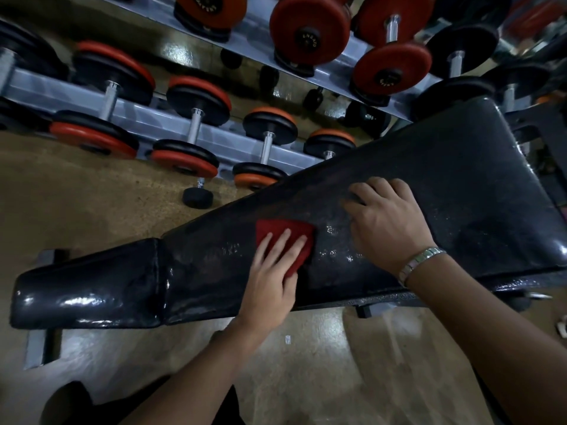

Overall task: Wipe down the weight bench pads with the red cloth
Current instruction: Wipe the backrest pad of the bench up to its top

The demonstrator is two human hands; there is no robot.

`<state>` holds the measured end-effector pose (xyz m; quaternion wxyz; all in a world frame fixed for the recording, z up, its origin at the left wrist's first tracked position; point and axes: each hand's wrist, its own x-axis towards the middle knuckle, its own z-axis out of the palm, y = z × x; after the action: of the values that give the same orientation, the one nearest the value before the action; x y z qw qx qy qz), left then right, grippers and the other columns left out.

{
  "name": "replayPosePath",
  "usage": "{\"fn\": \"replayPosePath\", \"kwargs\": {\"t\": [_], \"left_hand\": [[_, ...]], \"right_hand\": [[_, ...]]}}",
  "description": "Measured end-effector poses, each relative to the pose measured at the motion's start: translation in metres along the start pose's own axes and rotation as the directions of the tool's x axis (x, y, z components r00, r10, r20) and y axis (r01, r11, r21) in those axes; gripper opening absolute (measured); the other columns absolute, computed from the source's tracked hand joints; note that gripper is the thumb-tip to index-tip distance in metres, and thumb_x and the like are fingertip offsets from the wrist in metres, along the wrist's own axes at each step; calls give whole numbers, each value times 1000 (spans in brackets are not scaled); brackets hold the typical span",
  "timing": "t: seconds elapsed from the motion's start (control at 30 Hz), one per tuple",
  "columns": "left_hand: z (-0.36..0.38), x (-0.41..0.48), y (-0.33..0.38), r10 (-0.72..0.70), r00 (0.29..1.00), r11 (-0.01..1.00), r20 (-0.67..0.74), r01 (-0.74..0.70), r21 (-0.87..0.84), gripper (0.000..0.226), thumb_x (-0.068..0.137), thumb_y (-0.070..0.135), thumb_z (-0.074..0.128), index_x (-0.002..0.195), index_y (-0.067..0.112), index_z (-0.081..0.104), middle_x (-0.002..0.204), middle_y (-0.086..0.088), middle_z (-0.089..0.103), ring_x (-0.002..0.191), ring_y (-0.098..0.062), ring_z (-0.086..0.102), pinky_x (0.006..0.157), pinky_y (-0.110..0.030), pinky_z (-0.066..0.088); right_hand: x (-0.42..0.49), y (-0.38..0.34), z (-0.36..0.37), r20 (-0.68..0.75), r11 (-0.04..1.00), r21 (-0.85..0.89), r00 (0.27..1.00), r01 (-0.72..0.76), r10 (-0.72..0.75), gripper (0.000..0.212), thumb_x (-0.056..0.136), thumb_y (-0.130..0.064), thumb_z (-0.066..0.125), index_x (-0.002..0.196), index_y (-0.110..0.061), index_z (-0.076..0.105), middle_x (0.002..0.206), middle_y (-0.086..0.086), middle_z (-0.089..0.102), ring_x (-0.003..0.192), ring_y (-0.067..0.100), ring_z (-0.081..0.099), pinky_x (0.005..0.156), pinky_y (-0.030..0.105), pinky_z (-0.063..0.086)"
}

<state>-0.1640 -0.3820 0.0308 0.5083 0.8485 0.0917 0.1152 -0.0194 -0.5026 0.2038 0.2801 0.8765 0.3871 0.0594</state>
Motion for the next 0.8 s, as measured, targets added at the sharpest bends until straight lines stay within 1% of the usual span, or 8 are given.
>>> {"fn": "replayPosePath", "kwargs": {"t": [0.07, 0.17, 0.37, 0.47, 0.57, 0.67, 0.73, 0.8], "left_hand": [[1, 18, 6, -65, 997, 998, -41, 64, -16, 57, 100, 17, 48, 153, 36, 45, 164, 8, 36, 154, -21, 21, 127, -46, 21], [8, 51, 35, -172, 982, 983, -71, 166, -83, 58, 97, 25, 38, 154, 35, 43, 165, 3, 34, 156, -20, 16, 129, -44, 14], [5, 1, 12, 51, 998, 999, 41, -51, 10, 59, 99, 25, 39, 157, 39, 36, 167, 11, 27, 158, -20, 11, 129, -43, 16], [-2, 8, -5, -7, 1000, 1000, 2, 7, 24, 58, 100, 20, 42, 155, 37, 41, 165, 8, 33, 156, -20, 17, 127, -49, 22], [6, 31, 20, -112, 991, 994, -75, 110, -20, 56, 100, 19, 44, 154, 30, 44, 164, -1, 37, 155, -16, 17, 128, -47, 17], [15, 16, 37, -45, 999, 999, -19, 44, -18, 58, 99, 28, 38, 157, 36, 38, 167, 6, 30, 158, -22, 13, 129, -47, 16], [14, -10, 23, 43, 999, 999, 24, -43, 9, 58, 99, 26, 41, 156, 38, 38, 167, 10, 30, 158, -23, 13, 127, -49, 22], [10, -21, 5, 56, 998, 998, 28, -57, 25, 58, 98, 25, 42, 155, 39, 41, 166, 12, 32, 157, -23, 16, 124, -52, 28]], "right_hand": [[-1, 0, 1, -4, 1000, 1, 1000, -5, 5, 26, 80, -25, 58, 101, -21, 71, 114, 2, 64, 108, 32, 55, 96, 47, 36], [1, -1, 1, -11, 1000, 2, 1000, 4, -4, 23, 81, -25, 58, 100, -20, 71, 115, 3, 64, 109, 32, 55, 96, 48, 36], [0, 1, 3, -38, 1000, 3, 999, 9, -9, 24, 83, -27, 54, 100, -22, 71, 114, 1, 64, 107, 31, 55, 94, 46, 35], [-2, 1, 5, -58, 1000, 4, 998, 9, -8, 23, 83, -26, 57, 100, -21, 71, 115, 2, 64, 107, 31, 55, 94, 47, 34], [-1, 0, 5, -60, 1000, 9, 998, 4, -3, 22, 83, -24, 57, 100, -20, 71, 116, 2, 64, 109, 31, 55, 95, 47, 34], [-1, 0, 4, -51, 1000, 20, 999, 0, 1, 23, 83, -25, 56, 100, -19, 71, 116, 3, 64, 109, 32, 55, 95, 48, 35], [-3, 0, 3, -56, 1000, 27, 998, 6, -5, 25, 83, -25, 55, 101, -19, 71, 117, 4, 64, 110, 33, 55, 95, 49, 35], [-5, 1, 4, -60, 999, 31, 998, 19, -17, 25, 83, -26, 56, 103, -19, 71, 118, 4, 64, 111, 33, 55, 96, 49, 36]]}}
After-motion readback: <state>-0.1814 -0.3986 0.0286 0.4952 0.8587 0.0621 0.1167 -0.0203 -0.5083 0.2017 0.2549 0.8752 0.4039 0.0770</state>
